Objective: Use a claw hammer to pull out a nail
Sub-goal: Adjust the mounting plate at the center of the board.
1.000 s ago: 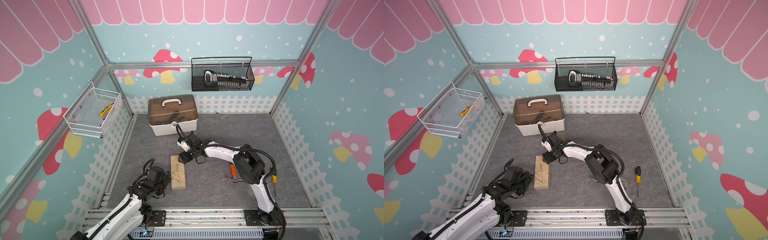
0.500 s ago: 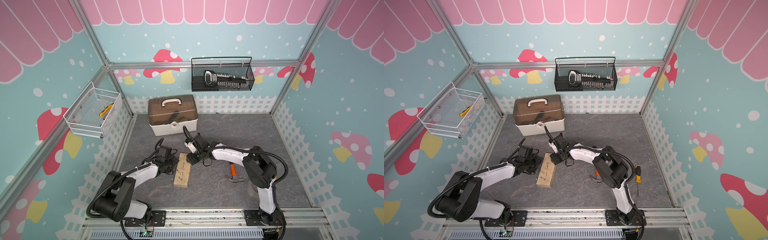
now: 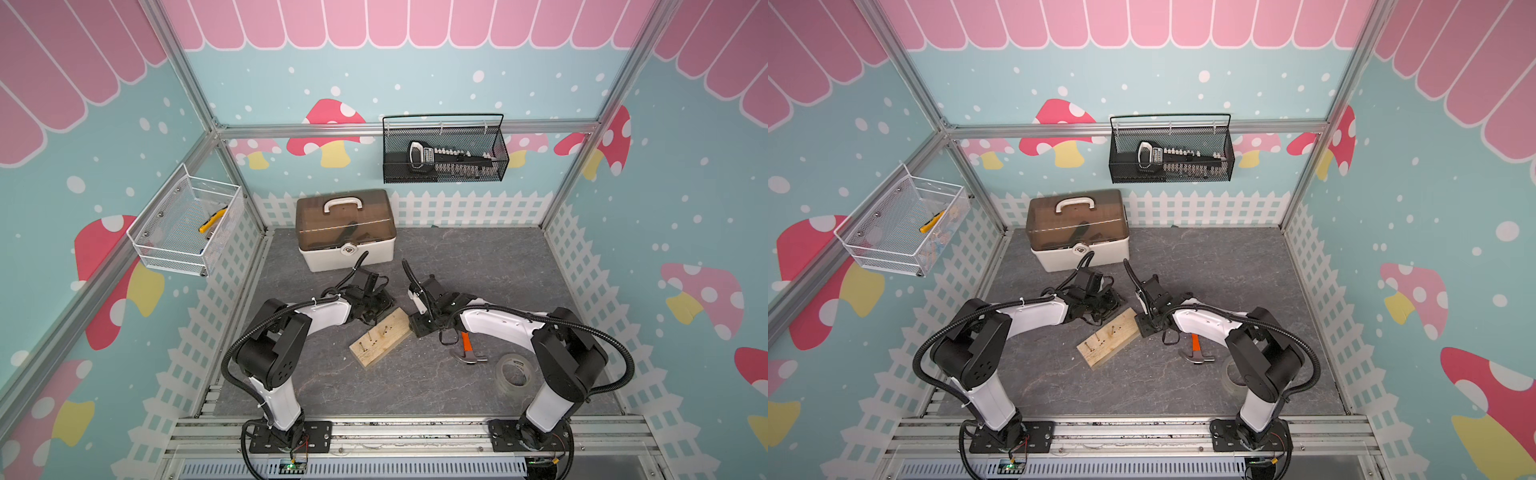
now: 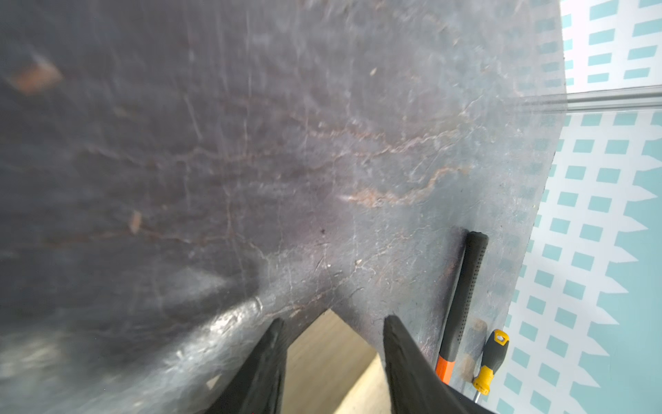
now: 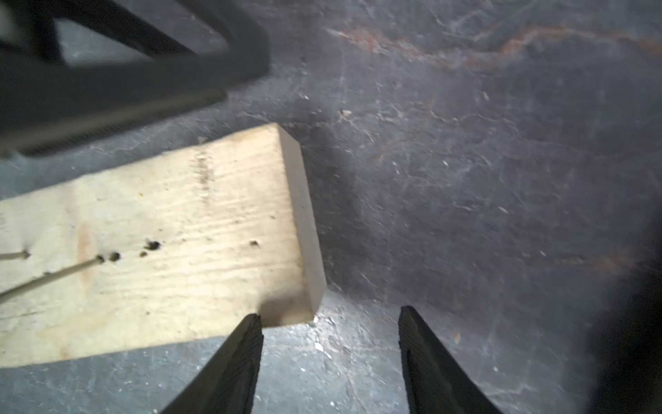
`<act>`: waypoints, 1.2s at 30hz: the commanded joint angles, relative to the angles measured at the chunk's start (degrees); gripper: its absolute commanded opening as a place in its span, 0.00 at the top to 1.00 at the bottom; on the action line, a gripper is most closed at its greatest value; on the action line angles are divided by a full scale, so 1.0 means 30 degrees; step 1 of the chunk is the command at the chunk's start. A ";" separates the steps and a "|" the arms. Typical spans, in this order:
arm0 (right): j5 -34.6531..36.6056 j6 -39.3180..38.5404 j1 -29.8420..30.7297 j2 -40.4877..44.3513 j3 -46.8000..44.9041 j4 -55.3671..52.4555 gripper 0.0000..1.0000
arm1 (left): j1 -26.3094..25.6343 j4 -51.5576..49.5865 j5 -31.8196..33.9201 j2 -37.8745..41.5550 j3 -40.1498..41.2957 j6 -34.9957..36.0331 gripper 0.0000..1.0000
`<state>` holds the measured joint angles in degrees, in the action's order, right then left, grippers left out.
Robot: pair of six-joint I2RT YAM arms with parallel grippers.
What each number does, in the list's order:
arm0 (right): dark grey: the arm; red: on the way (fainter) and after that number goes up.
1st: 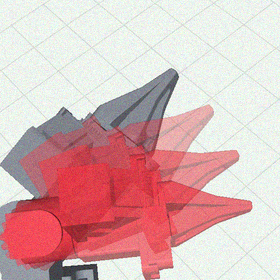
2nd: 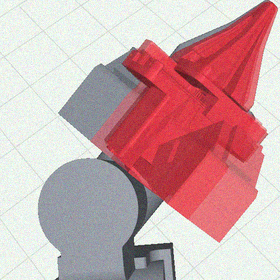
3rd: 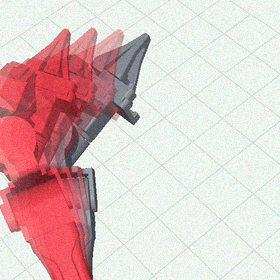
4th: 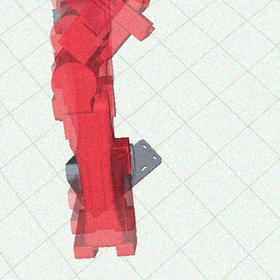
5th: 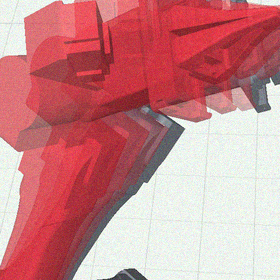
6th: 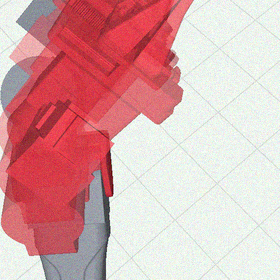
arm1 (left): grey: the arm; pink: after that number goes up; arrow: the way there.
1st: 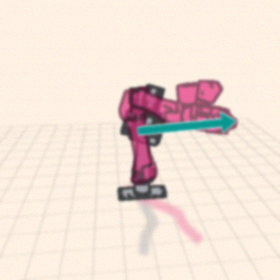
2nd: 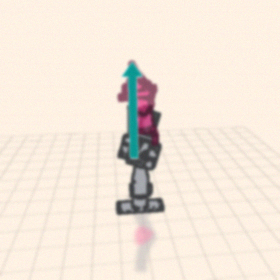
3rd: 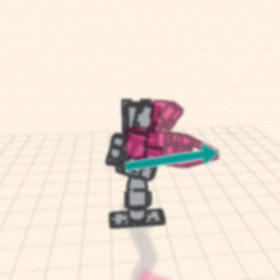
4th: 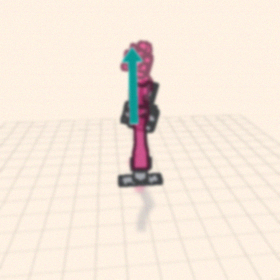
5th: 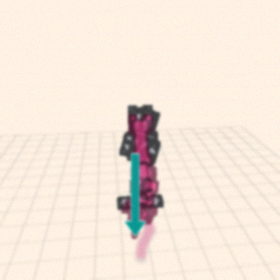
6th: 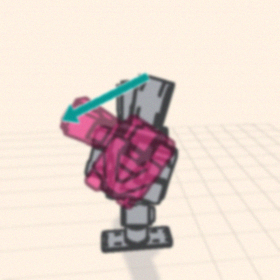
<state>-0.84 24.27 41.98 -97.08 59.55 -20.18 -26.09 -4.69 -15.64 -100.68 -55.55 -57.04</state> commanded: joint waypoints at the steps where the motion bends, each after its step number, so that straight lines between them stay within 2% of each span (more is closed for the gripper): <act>1: 0.0100 0.0193 -0.0193 0.0484 0.0012 -0.0180 0.39 | 0.2027 -0.2524 0.0458 0.2154 0.0389 0.1277 0.53; 4: -0.0597 0.0007 -0.0194 0.0174 0.0707 0.0000 0.38 | 0.3963 -0.4117 0.1138 0.5002 0.2089 0.1627 0.51; 7: -0.1014 -0.0293 -0.0223 -0.0547 0.1695 0.0047 0.36 | 0.4709 -0.6730 0.2512 0.8421 0.3670 0.1818 0.49; 12: -0.1417 -0.0378 -0.0382 -0.1732 0.3035 -0.0245 0.35 | 0.4771 -1.0936 0.3555 1.3281 0.6514 0.1544 0.51; 14: -0.1510 -0.0411 -0.0399 -0.1852 0.3203 -0.0218 0.35 | 0.4649 -1.1861 0.3016 1.4429 0.7599 0.1442 0.55; 17: -0.1738 -0.0467 -0.0412 -0.2143 0.3539 -0.0230 0.34 | 0.3369 -1.2294 0.2555 1.5261 0.8590 0.0759 0.61; 20: -0.2097 -0.0506 -0.0417 -0.2508 0.3805 -0.0225 0.34 | 0.1593 -1.1491 0.2683 1.5502 0.9136 -0.0617 0.62; 24: -0.2569 -0.0474 -0.0401 -0.2848 0.3883 -0.0246 0.36 | 0.0157 -0.7269 0.1469 1.4722 1.0484 -0.2523 0.65; 29: -0.2939 -0.0474 -0.0401 -0.2768 0.3450 -0.0272 0.40 | -0.0365 -0.5956 0.1943 1.2794 1.0080 -0.2464 0.67; 36: -0.2768 0.0118 -0.0420 -0.2257 0.2192 -0.0358 0.42 | -0.0286 -0.3862 0.1946 0.9433 0.8579 -0.1582 0.67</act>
<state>-8.84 23.83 40.86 -104.88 68.40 -19.92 -26.92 -21.71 -10.11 -69.14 -27.18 -62.22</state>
